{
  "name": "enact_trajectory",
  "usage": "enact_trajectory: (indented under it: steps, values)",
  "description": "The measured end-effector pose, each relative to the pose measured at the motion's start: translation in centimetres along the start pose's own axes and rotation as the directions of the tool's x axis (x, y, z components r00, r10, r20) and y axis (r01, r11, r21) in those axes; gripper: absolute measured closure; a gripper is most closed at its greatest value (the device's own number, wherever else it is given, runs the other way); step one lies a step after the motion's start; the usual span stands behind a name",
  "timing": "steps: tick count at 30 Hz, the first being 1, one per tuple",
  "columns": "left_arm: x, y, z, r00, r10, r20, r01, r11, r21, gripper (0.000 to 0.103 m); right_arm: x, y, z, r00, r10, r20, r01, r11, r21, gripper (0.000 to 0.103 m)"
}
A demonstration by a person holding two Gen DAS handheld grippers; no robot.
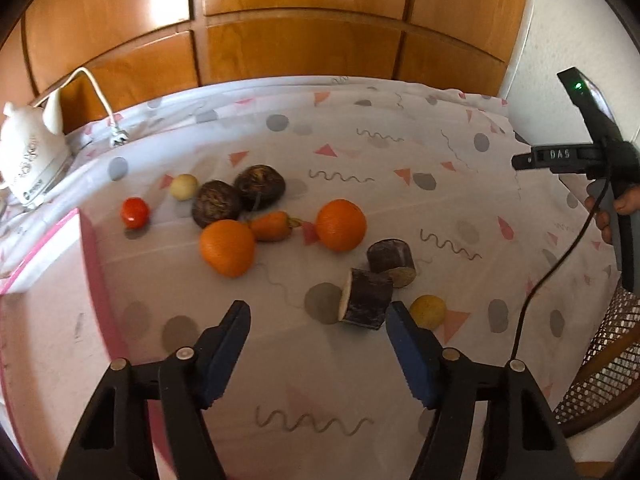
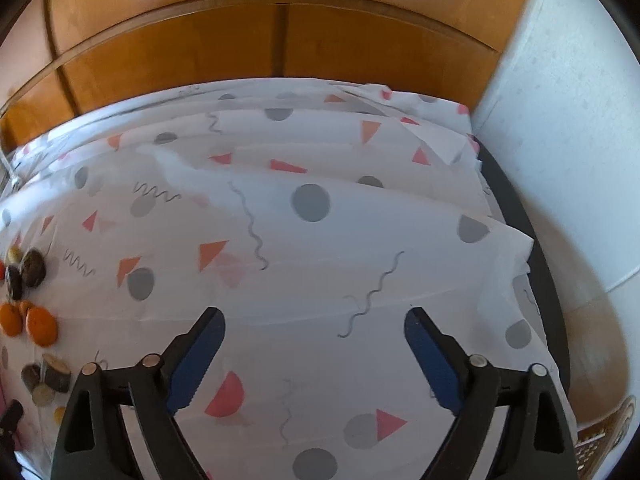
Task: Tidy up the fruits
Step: 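Reach the left gripper to the dark cut eggplant piece and grasp it, then carry the eggplant piece into the pink tray and release it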
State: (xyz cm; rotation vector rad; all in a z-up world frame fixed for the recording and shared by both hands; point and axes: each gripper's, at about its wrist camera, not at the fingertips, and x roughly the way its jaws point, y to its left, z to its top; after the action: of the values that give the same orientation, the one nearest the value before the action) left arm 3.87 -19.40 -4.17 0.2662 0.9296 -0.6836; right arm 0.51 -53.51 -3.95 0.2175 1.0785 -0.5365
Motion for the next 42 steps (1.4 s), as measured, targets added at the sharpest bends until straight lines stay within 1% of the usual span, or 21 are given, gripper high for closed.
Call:
enact_trajectory:
  steps: [5,7,9,10,12,13,15,16,17,20,22,24,27,29,31,32,34,35,38,41,42]
  values:
    - [0.8,-0.9,0.2,1.000,-0.010,-0.009,0.010,1.000,0.015,0.034,-0.2,-3.0,0.4,1.000,0.007,0.014,-0.010,0.988,0.156,0.016]
    - [1.3,-1.0,0.2,1.000,-0.009,-0.019,0.010,1.000,0.018,0.042,-0.1,-4.0,0.4,1.000,0.026,0.007,-0.027,0.978,0.207,0.017]
    - [1.8,-1.1,0.3,0.999,-0.021,-0.031,0.022,1.000,0.015,0.055,0.1,-4.5,0.4,0.999,0.038,-0.002,-0.037,0.971,0.235,0.019]
    - [2.1,-1.1,0.3,0.999,-0.029,-0.036,0.029,0.999,0.013,0.058,0.1,-4.7,0.4,0.999,0.040,-0.003,-0.038,0.969,0.244,0.020]
    - [2.4,-1.3,0.3,0.998,-0.054,-0.039,0.055,0.998,0.009,0.072,0.1,-4.9,0.5,0.999,0.036,-0.001,-0.035,0.967,0.254,0.020]
    - [2.6,-1.4,0.2,0.997,-0.069,-0.040,0.070,0.998,0.008,0.076,0.1,-5.0,0.5,0.999,0.032,-0.002,-0.031,0.966,0.258,0.020]
    - [2.6,-1.5,0.1,0.997,-0.068,-0.028,0.068,0.998,0.005,0.076,0.2,-5.4,0.5,1.000,0.030,-0.005,-0.027,0.963,0.268,0.020]
    - [2.6,-1.4,0.1,0.997,-0.075,-0.028,0.075,0.997,-0.004,0.076,0.3,-5.5,0.5,1.000,0.030,-0.007,-0.027,0.962,0.273,0.022]
    - [2.4,-1.1,0.1,0.995,-0.091,-0.028,0.090,0.996,-0.028,0.076,0.3,-5.6,0.5,1.000,0.027,-0.009,-0.024,0.961,0.276,0.025]
    - [1.0,0.5,0.0,0.995,-0.099,0.000,0.098,0.990,-0.100,0.077,0.3,-5.8,0.5,1.000,0.023,-0.008,-0.020,0.961,0.277,0.028]
    - [-0.5,2.1,0.0,0.996,-0.085,0.040,0.090,0.984,-0.154,0.077,0.0,-6.2,0.4,1.000,0.010,0.003,-0.010,0.956,0.294,0.030]
    - [-2.3,4.4,-0.2,0.996,-0.041,0.083,0.059,0.972,-0.226,0.077,-0.2,-7.0,0.4,1.000,-0.004,0.018,-0.002,0.946,0.324,0.031]
    - [-4.9,8.7,-1.0,0.990,0.064,0.125,-0.017,0.938,-0.346,0.077,-0.5,-8.0,0.2,0.999,-0.011,0.029,0.000,0.928,0.373,0.032]
    - [-6.1,11.8,-1.8,0.981,0.147,0.126,-0.081,0.903,-0.421,0.077,-0.6,-8.2,0.1,1.000,-0.008,0.029,-0.003,0.923,0.384,0.032]
    - [-6.7,15.4,-3.0,0.970,0.228,0.087,-0.153,0.847,-0.509,0.077,-0.7,-8.1,0.1,0.999,-0.009,0.035,-0.005,0.925,0.380,0.033]
    - [-6.9,16.8,-3.5,0.965,0.252,0.068,-0.177,0.823,-0.540,0.077,-0.8,-8.0,0.1,0.999,-0.009,0.042,-0.008,0.927,0.375,0.033]
    - [-7.0,18.9,-4.3,0.950,0.311,0.030,-0.239,0.786,-0.570,0.077,-1.0,-7.6,0.2,0.998,0.010,0.055,-0.030,0.932,0.361,0.033]
    - [-6.8,20.0,-4.9,0.940,0.342,0.005,-0.277,0.770,-0.574,0.077,-1.1,-7.1,0.3,0.997,0.041,0.065,-0.061,0.937,0.344,0.033]
    - [-6.5,22.0,-6.2,0.930,0.366,-0.043,-0.315,0.728,-0.609,0.077,-1.2,-5.4,0.5,0.995,0.068,0.071,-0.084,0.960,0.268,0.033]
    - [-6.4,22.7,-7.3,0.915,0.399,-0.061,-0.350,0.709,-0.613,0.077,-1.3,-3.9,0.5,0.994,0.078,0.076,-0.092,0.974,0.205,0.034]
    - [-6.3,22.9,-7.4,0.914,0.401,-0.059,-0.350,0.706,-0.616,0.077,-1.3,-3.7,0.5,0.994,0.079,0.076,-0.093,0.976,0.195,0.035]
